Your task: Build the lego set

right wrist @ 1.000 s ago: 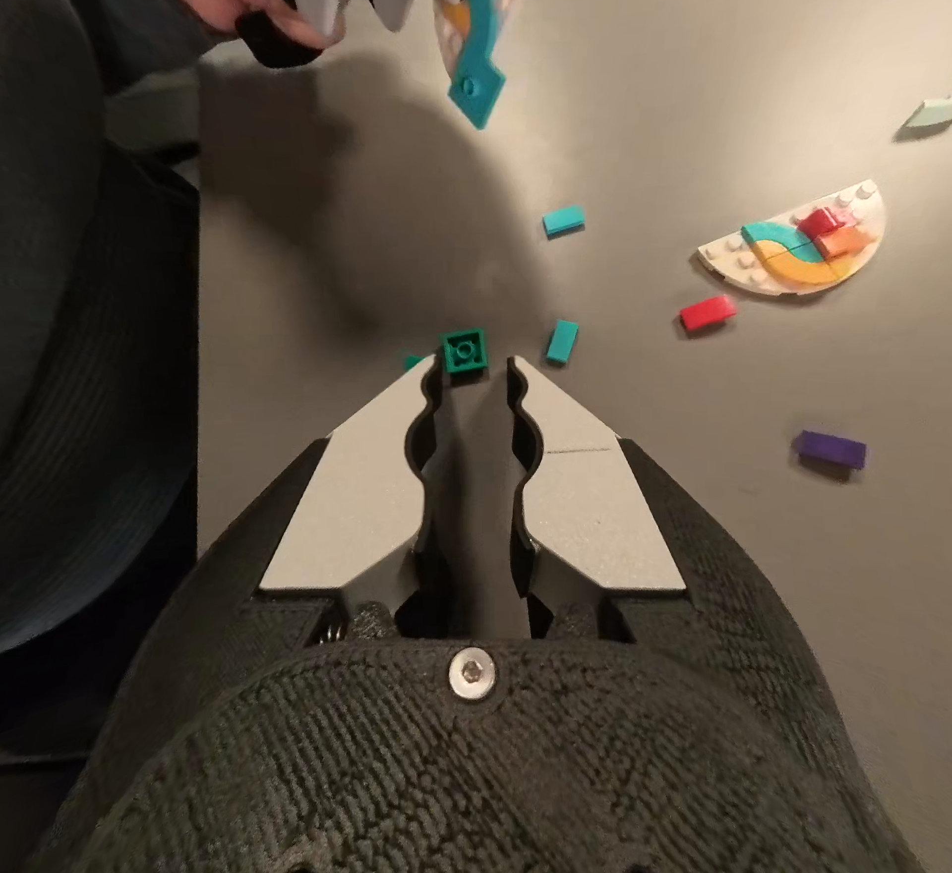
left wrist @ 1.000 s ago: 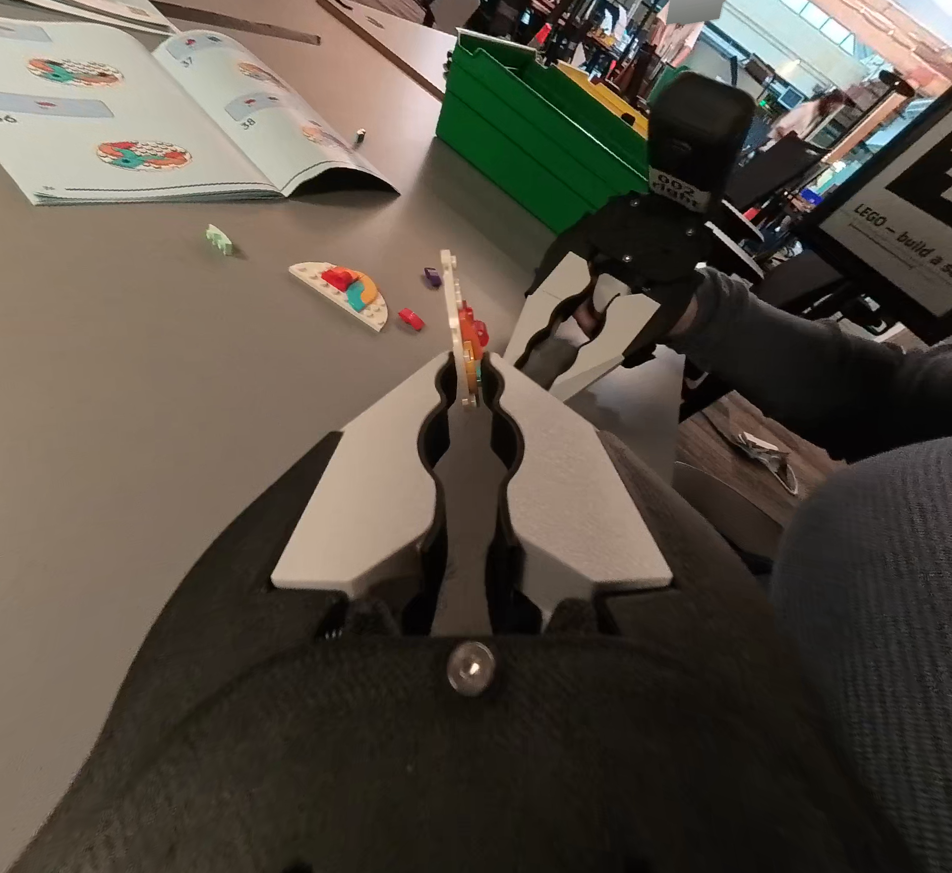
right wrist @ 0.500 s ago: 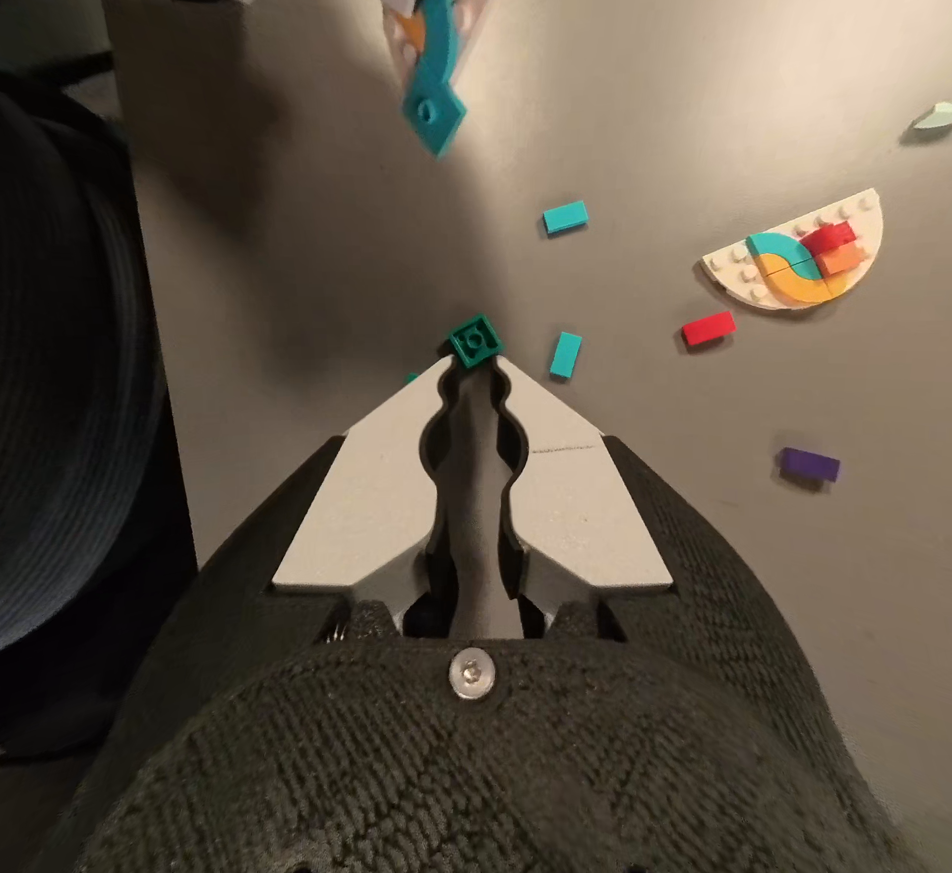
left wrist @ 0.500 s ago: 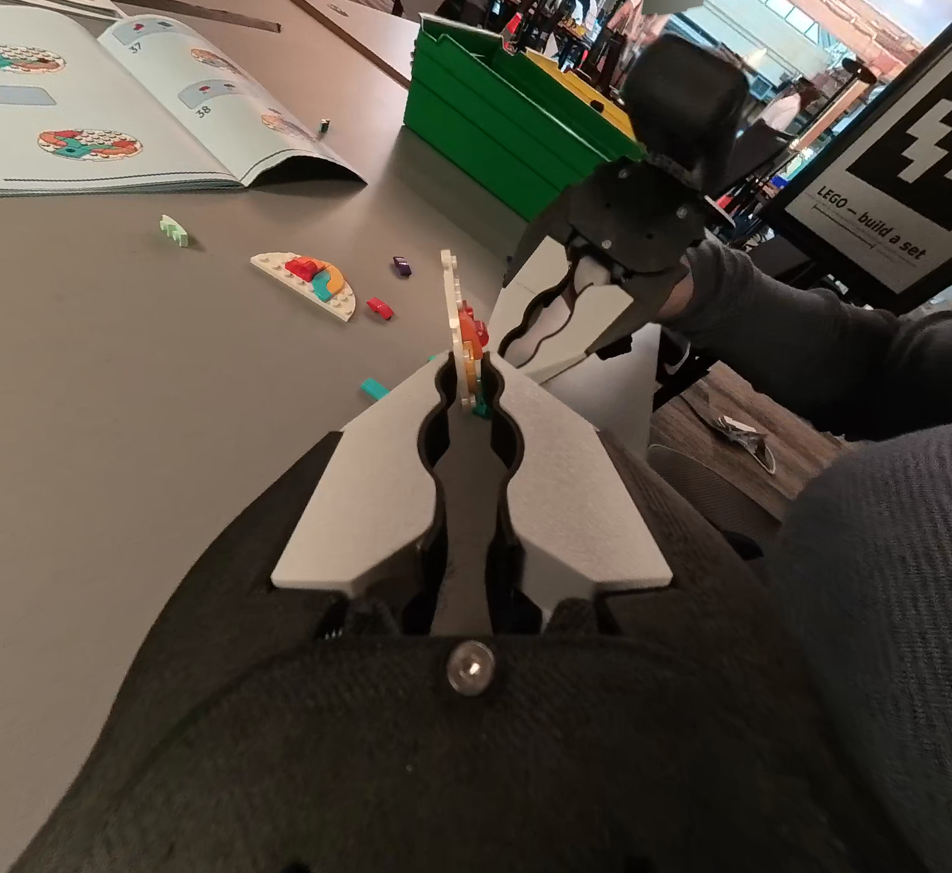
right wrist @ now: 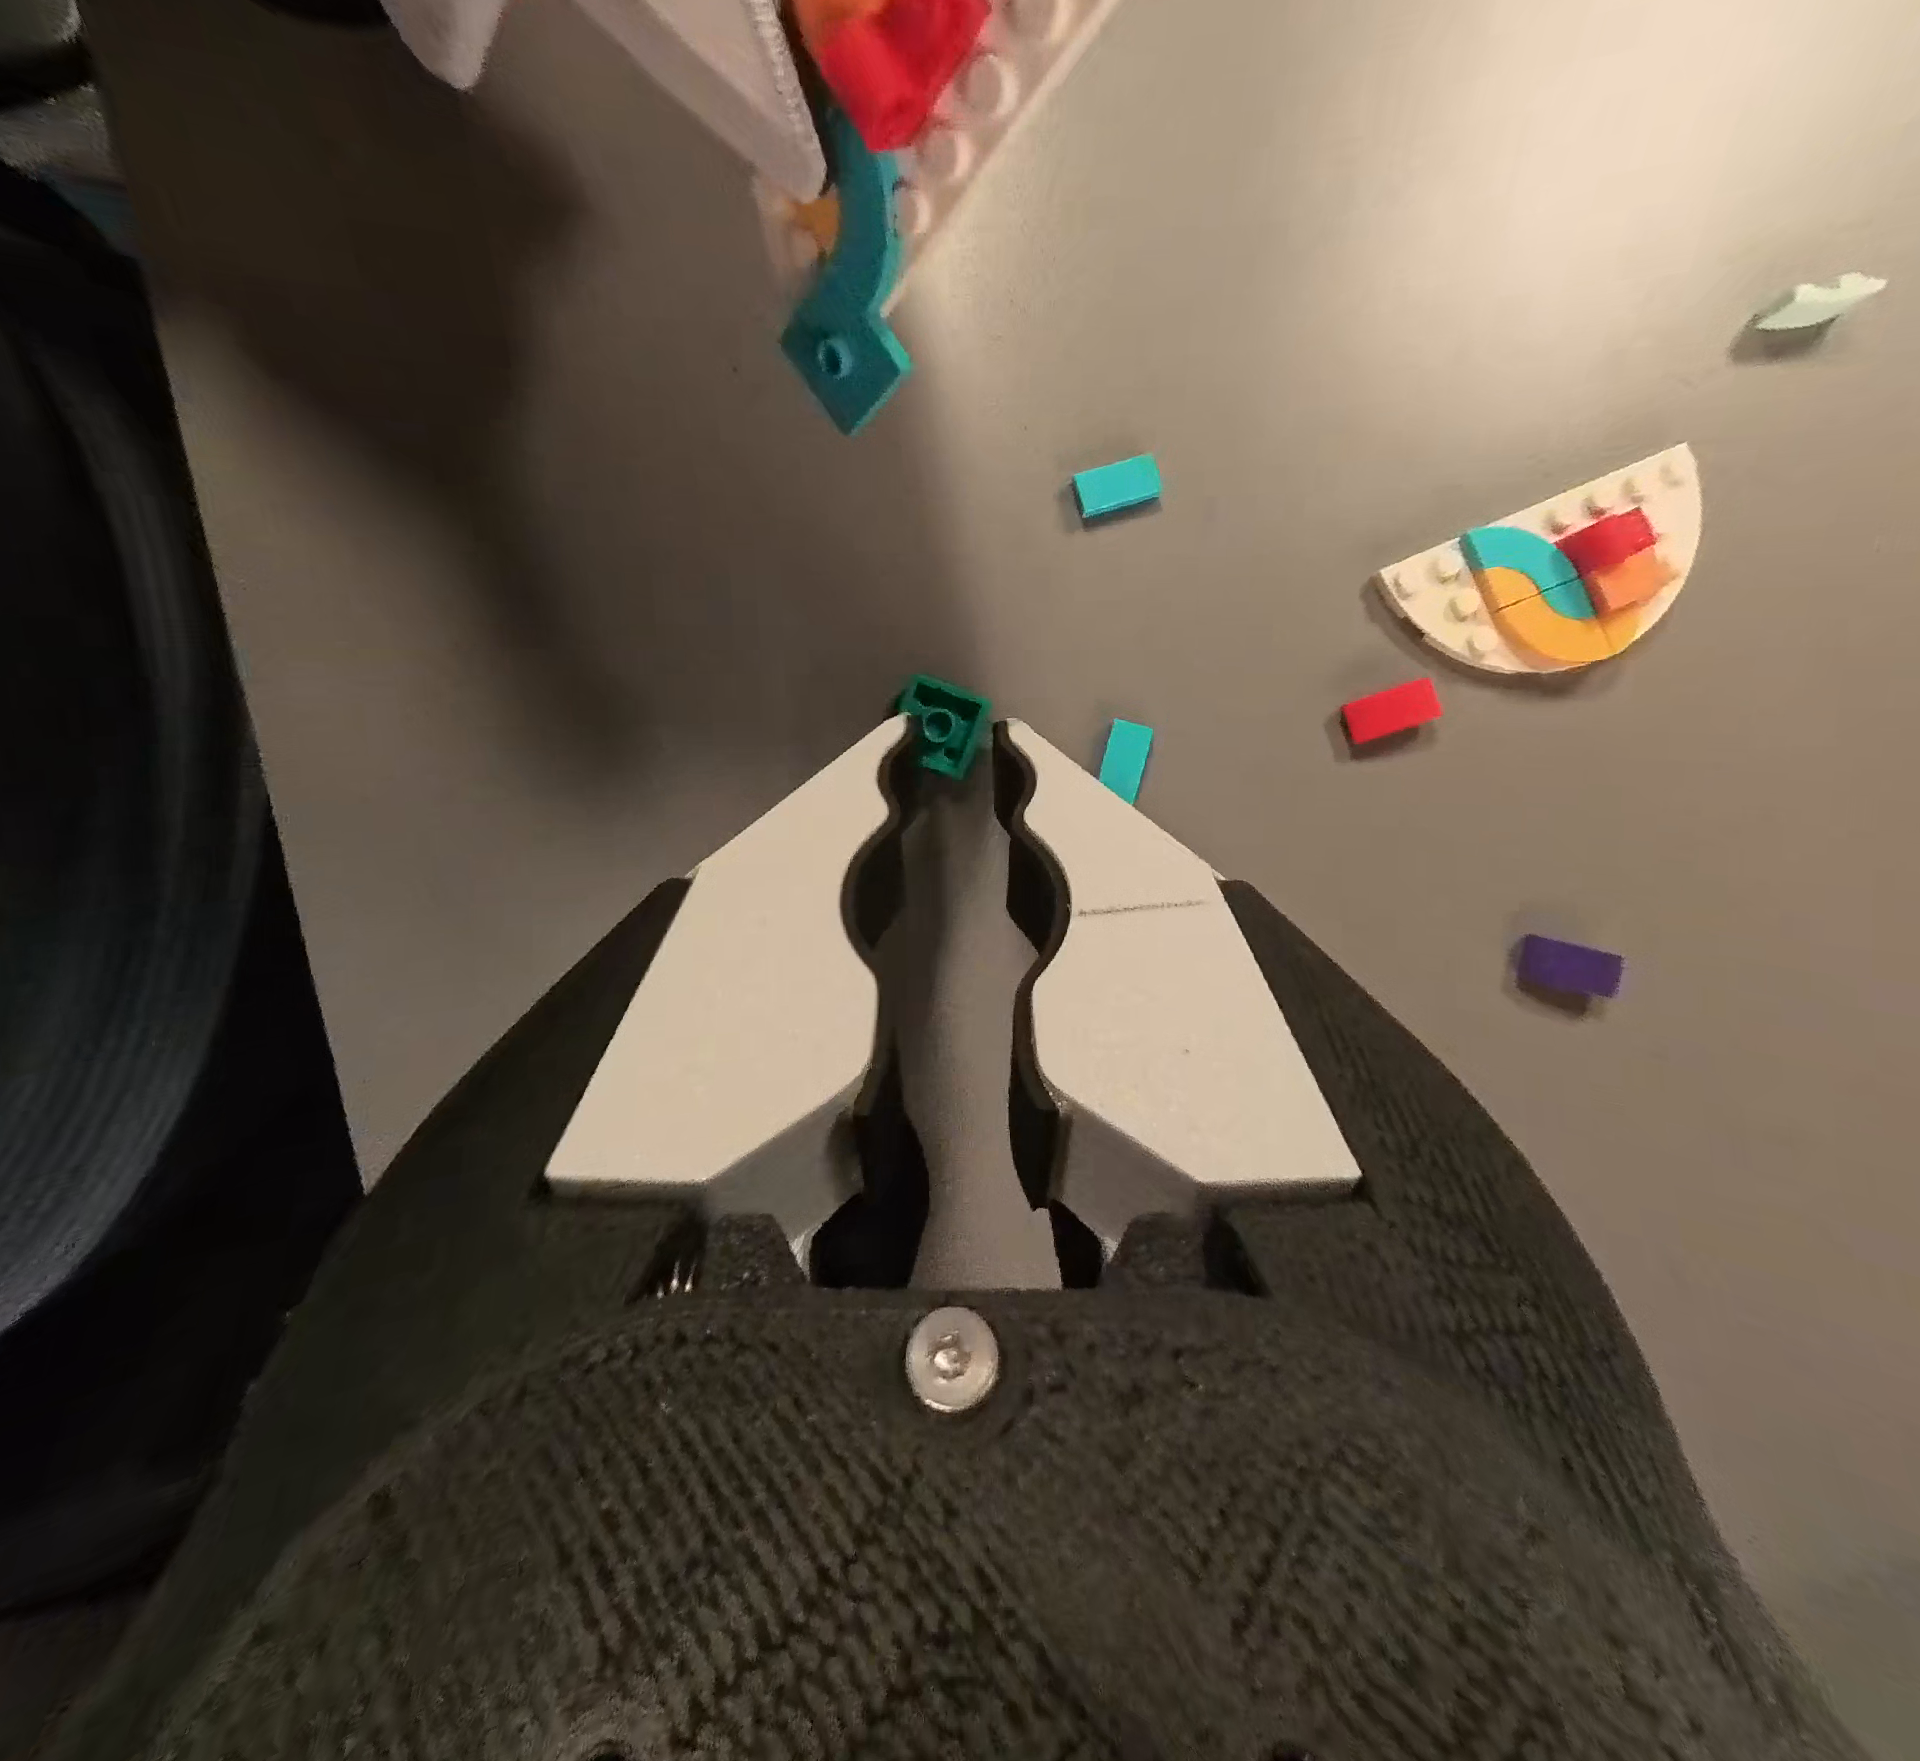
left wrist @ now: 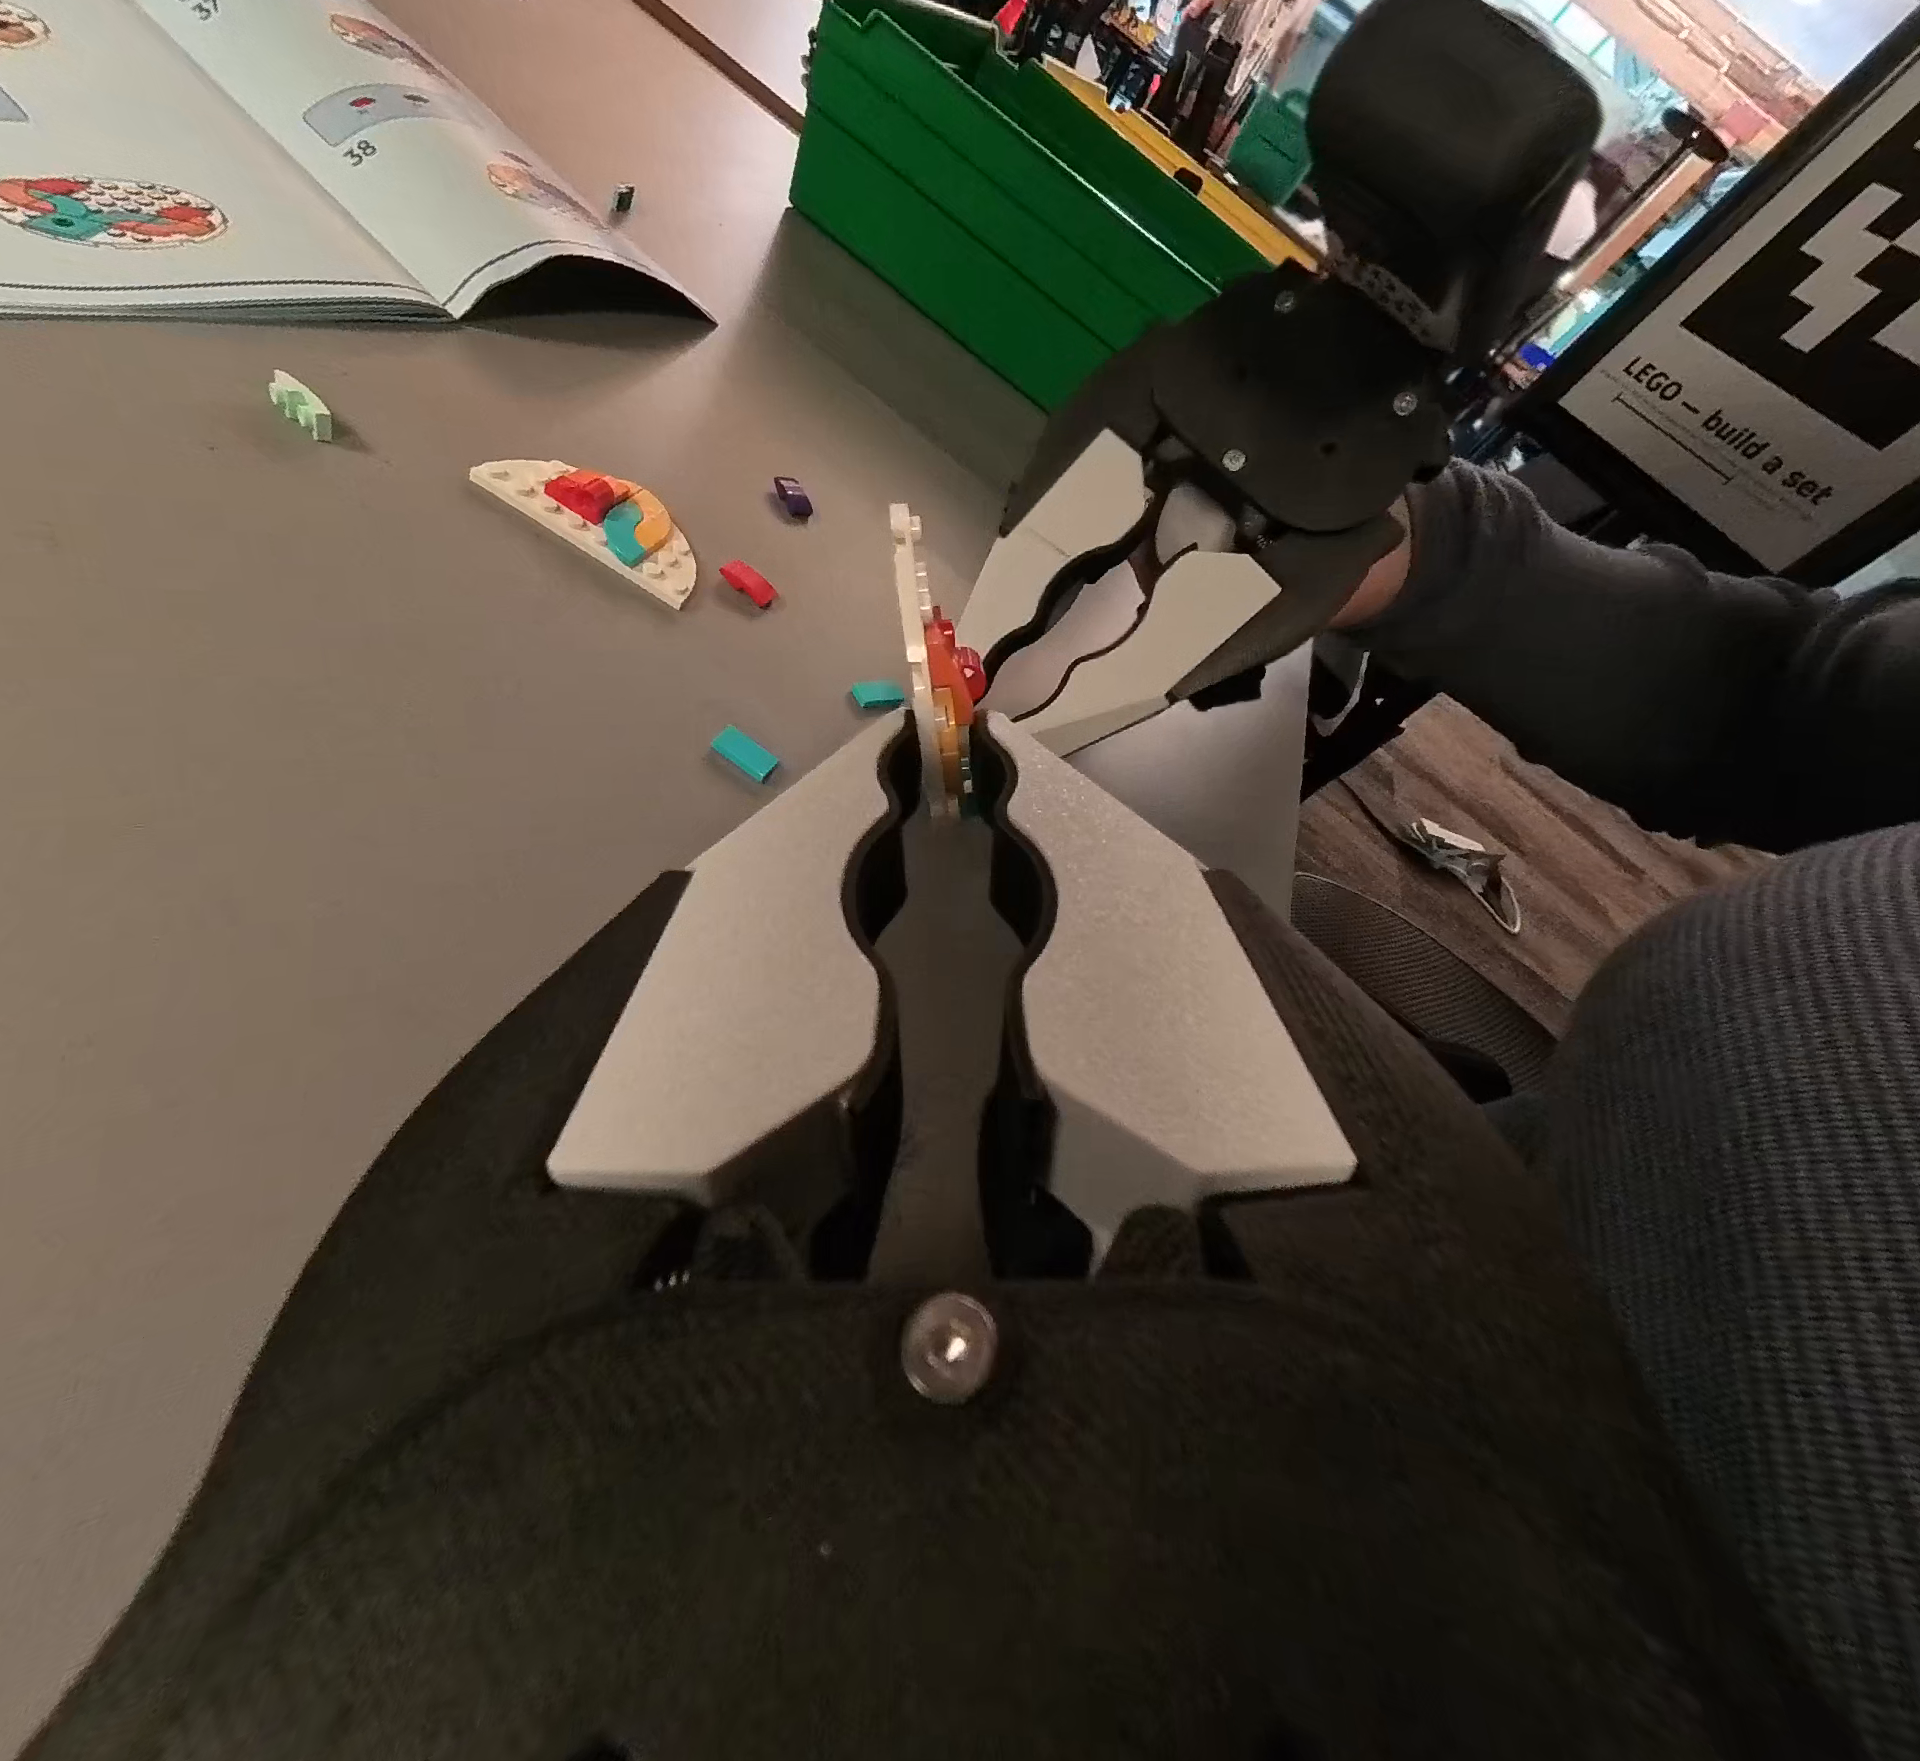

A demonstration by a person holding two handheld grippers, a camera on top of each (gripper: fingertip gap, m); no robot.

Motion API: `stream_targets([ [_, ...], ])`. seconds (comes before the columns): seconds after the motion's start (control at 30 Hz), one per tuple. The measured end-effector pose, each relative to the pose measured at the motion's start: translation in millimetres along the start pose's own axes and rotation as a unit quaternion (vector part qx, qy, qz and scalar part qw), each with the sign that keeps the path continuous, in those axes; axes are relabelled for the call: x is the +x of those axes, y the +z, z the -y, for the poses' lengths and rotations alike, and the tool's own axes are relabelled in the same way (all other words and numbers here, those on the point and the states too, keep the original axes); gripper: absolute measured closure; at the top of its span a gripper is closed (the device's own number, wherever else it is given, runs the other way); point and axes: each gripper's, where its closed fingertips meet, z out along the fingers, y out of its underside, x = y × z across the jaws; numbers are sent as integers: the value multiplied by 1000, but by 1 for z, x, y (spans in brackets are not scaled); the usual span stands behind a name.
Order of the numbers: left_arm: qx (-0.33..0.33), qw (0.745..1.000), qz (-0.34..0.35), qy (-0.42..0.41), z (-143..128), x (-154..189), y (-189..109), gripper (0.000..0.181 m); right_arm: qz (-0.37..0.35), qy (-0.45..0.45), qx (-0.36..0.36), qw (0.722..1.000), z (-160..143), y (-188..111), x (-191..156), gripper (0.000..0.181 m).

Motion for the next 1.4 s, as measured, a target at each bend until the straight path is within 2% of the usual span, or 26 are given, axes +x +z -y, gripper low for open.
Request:
stream_targets([
  [0.17, -2, 1000, -4, 4, -2, 2, 2, 173, 28, 46, 20, 998, 1, 2, -4, 172],
  [0.3, -4, 1000, -4, 5, -3, 2, 2, 173, 34, 44, 4, 998, 3, 3, -5, 172],
  [0.47, 5, 1000, -2, -2, 1, -1, -2, 173, -26, -45, 4, 999, 6, 3, 0, 173],
  [0.63, 6, 1000, 0, -1, 1, -2, -4, 173, -109, -141, -23, 984, -4, -11, 16, 173],
  [0.7, 8, 1000, -2, -2, 2, -2, -4, 173, -161, -202, -44, 965, -11, -20, 26, 173],
  [0.77, 8, 1000, -4, -3, 1, -1, -3, 173, -221, -279, -69, 932, -17, -28, 35, 173],
  [0.97, 0, 1000, -16, -1, 0, 6, 6, 173, -312, -409, -105, 851, -33, -33, 38, 172],
  [1.2, -7, 999, -34, 20, 5, 17, 16, 173, -360, -472, -100, 798, -34, -38, 28, 172],
  [1.4, -11, 999, -36, 22, 4, 19, 17, 173, -367, -491, -104, 783, -41, -39, 21, 171],
])
